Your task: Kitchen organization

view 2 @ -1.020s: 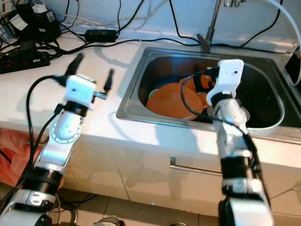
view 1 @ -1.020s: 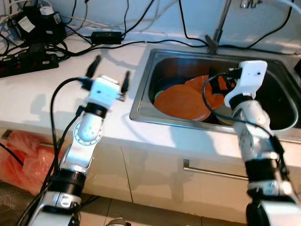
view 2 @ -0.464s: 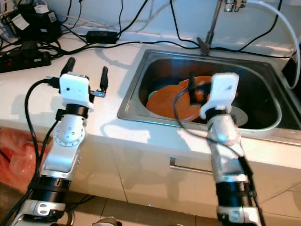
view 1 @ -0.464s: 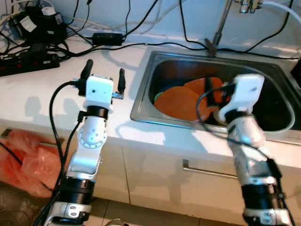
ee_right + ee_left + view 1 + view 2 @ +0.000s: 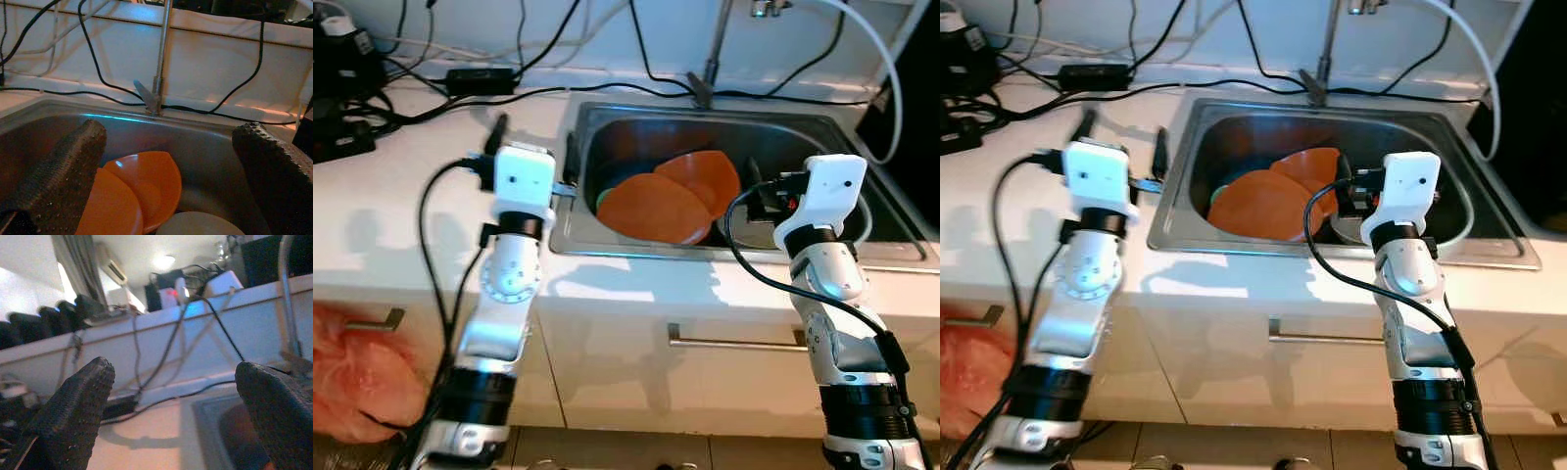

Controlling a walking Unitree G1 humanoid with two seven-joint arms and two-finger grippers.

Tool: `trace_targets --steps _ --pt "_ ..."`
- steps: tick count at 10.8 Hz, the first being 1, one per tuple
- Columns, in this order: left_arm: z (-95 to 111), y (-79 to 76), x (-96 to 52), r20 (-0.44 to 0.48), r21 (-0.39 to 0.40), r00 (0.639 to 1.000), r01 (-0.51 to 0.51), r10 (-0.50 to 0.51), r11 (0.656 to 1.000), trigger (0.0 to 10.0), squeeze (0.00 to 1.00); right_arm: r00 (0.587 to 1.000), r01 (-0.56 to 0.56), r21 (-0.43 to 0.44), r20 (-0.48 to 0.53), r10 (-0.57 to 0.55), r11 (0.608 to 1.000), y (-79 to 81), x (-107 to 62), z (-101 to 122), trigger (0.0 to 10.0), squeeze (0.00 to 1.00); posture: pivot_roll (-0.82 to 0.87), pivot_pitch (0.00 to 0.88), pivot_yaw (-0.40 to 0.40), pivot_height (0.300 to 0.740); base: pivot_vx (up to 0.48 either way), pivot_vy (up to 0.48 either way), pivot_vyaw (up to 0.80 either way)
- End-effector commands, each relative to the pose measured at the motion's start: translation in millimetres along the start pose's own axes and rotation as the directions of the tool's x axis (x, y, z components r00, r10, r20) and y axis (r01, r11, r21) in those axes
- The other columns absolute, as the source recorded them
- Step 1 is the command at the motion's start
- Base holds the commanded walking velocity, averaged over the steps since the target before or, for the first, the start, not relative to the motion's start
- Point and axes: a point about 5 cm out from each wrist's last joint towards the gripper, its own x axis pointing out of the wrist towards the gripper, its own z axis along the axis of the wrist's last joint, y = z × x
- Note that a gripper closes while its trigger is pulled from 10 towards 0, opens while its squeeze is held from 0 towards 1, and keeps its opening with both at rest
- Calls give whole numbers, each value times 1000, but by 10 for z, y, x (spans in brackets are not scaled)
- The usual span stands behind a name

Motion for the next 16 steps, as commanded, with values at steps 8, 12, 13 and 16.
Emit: trace_targets --steps 8,12,13,16 --pt "-37 106 -64 -79 32 996 -34 36 999 10000 0 999 14 0 -29 -14 1000 24 -87 -36 10000 0 89 0 -25 740 -63 -78 0" --pt "-39 120 -56 -86 43 995 -40 44 998 10000 0 999 22 -4 -34 -22 1000 24 -82 -54 10000 0 94 0 -19 740 0 0 0" --pt "-40 121 -51 -87 43 995 -40 43 998 10000 0 999 23 -5 -36 -23 1000 29 -79 -59 10000 0 94 0 -18 740 0 0 0" --pt "-42 108 -44 -92 46 995 -39 43 998 10000 0 999 25 -7 -40 -25 1000 24 -81 -75 10000 0 91 0 -15 740 0 0 0"
